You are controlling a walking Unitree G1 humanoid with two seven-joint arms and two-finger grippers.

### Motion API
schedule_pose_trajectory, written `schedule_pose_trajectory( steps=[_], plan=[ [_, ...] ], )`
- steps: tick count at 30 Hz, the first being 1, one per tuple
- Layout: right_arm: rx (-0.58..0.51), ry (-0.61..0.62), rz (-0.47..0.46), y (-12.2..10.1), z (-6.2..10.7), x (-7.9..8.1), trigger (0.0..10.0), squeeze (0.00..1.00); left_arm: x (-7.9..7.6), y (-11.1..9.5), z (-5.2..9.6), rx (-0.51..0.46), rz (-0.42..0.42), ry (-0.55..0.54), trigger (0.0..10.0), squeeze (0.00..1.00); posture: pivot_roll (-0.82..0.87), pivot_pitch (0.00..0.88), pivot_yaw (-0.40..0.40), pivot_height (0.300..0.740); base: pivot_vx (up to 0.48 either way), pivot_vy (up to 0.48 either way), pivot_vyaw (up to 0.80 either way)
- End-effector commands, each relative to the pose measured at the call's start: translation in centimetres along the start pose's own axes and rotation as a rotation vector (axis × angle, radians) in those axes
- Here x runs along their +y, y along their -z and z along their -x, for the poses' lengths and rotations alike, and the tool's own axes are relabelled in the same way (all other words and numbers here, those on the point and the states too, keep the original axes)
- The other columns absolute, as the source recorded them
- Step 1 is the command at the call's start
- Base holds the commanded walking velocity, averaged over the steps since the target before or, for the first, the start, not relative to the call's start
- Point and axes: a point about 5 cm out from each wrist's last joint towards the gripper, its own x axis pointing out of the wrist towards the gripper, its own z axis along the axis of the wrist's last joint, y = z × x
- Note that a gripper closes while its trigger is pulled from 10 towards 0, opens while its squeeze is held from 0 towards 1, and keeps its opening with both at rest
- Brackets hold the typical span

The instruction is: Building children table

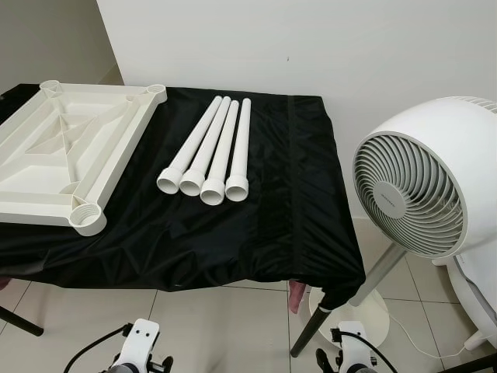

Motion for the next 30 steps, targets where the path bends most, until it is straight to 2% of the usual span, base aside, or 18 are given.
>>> schedule_pose_trajectory(
  steps=[1,9,14,16,17,30],
  plan=[
    [0.035,0.005,-0.007,0.81,0.2,0.02,10.0,0.0,0.27,0.8,0.2,0.041,-0.008,-0.029,10.0,0.0,-0.03,0.008,0.051,0.74,0.0,0.0,0.0],
    [0.045,-0.007,0.015,0.79,0.15,0.11,10.0,0.0,0.15,1.04,0.24,0.035,0.042,-0.035,10.0,0.0,-0.02,0.022,0.039,0.74,0.0,0.0,0.0],
    [0.032,-0.027,0.03,0.18,-0.11,0.59,10.0,0.0,0.08,1.11,0.29,0.01,0.111,-0.046,10.0,0.0,-0.02,0.02,0.034,0.74,0.0,0.0,0.0],
    [0.032,-0.027,0.03,0.18,-0.11,0.59,10.0,0.0,0.08,1.11,0.29,0.01,0.111,-0.046,10.0,0.0,-0.02,0.02,0.034,0.74,0.0,0.0,0.0],
    [0.025,-0.033,0.03,-0.06,-0.19,0.7,10.0,0.0,0.04,1.19,0.31,0.002,0.145,-0.048,10.0,0.0,-0.02,0.018,0.032,0.74,0.0,0.0,0.0],
    [0.031,-0.041,0.042,0.05,-0.16,0.67,10.0,0.0,-0.06,1.27,0.31,0.007,0.155,-0.042,10.0,0.0,-0.01,0.004,0.017,0.74,0.0,0.0,0.0]
  ],
)
